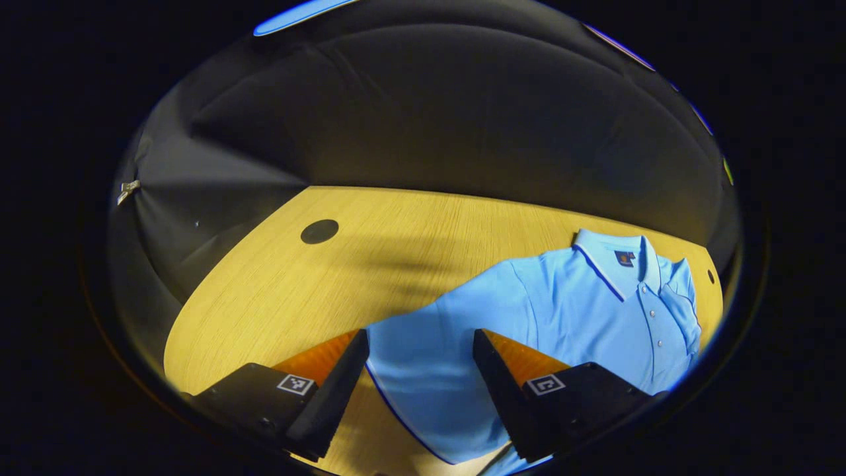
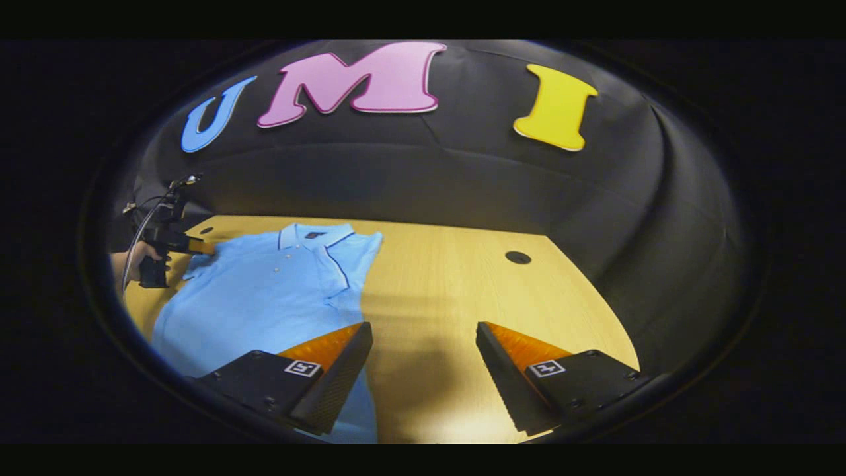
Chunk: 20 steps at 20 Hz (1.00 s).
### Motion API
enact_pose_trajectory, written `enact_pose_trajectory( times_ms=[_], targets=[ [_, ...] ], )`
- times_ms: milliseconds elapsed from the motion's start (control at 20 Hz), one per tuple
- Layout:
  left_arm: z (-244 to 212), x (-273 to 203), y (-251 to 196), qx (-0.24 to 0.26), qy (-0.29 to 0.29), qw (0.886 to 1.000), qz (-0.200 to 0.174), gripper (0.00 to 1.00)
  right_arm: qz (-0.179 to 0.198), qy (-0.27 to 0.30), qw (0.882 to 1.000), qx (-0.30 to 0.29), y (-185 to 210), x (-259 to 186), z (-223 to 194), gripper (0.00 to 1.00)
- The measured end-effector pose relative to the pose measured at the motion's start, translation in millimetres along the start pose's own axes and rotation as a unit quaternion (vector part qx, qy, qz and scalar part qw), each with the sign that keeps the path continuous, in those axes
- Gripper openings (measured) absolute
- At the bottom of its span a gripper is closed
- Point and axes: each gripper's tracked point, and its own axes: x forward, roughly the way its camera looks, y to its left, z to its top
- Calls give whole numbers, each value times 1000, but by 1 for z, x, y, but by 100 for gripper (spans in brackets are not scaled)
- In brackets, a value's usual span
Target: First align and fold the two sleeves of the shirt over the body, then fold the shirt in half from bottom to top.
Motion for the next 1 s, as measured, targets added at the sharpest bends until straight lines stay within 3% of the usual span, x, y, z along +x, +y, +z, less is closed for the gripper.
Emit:
enact_pose_trajectory(
  times_ms=[100, 300, 350, 400, 450, 600, 650, 750, 1000],
  targets=[
    [1, 0, -6, 13, 2, 1000, -15, 98, -7, 4, 1000, 12, -9, -1, -6, 97],
    [1, 3, -20, 38, 0, 999, -29, 65, -18, 5, 999, 33, -21, -3, -11, 97],
    [3, 3, -25, 44, -2, 999, -27, 43, -16, 5, 999, 34, -20, -2, -12, 97],
    [4, 3, -27, 51, -5, 998, -19, 35, -13, 7, 999, 33, -19, -1, -14, 97],
    [6, 4, -28, 60, -9, 998, -10, 16, -11, 8, 999, 30, -19, 0, -14, 97],
    [9, 4, -31, 79, -15, 997, 12, 7, -9, 1, 1000, 29, -20, -2, -12, 98],
    [11, 0, -30, 85, -18, 996, 26, 11, -10, 0, 999, 30, -21, -3, -13, 98],
    [29, -13, -36, 109, -45, 992, 46, 6, -11, 3, 999, 35, -23, -5, -16, 97],
    [61, -49, -136, 185, -104, 977, -10, 6, -17, 12, 999, 46, -29, -18, -30, 98]
  ],
)
